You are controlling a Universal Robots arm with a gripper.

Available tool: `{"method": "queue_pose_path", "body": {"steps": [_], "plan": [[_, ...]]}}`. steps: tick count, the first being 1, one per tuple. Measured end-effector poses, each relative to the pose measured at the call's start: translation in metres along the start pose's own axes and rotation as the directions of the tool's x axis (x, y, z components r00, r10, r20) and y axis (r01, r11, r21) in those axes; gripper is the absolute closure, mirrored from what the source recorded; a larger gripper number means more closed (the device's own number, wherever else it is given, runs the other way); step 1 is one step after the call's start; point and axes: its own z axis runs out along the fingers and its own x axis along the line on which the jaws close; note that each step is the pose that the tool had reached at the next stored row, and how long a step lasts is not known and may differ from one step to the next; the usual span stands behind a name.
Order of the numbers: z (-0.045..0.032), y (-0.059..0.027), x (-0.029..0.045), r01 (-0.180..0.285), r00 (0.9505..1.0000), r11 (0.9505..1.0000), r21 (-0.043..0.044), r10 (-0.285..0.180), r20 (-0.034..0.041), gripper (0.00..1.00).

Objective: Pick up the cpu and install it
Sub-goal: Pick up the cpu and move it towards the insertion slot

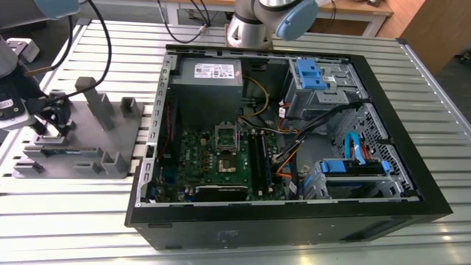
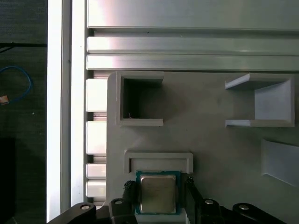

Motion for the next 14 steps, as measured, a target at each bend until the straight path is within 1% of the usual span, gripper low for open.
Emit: {"method": "queue_pose_path", "body": {"steps": [14], "plan": [[0.0014,0.0,0.0,0.0,1.0,1.0,-0.0001,0.0,0.0002,0.47]]}}
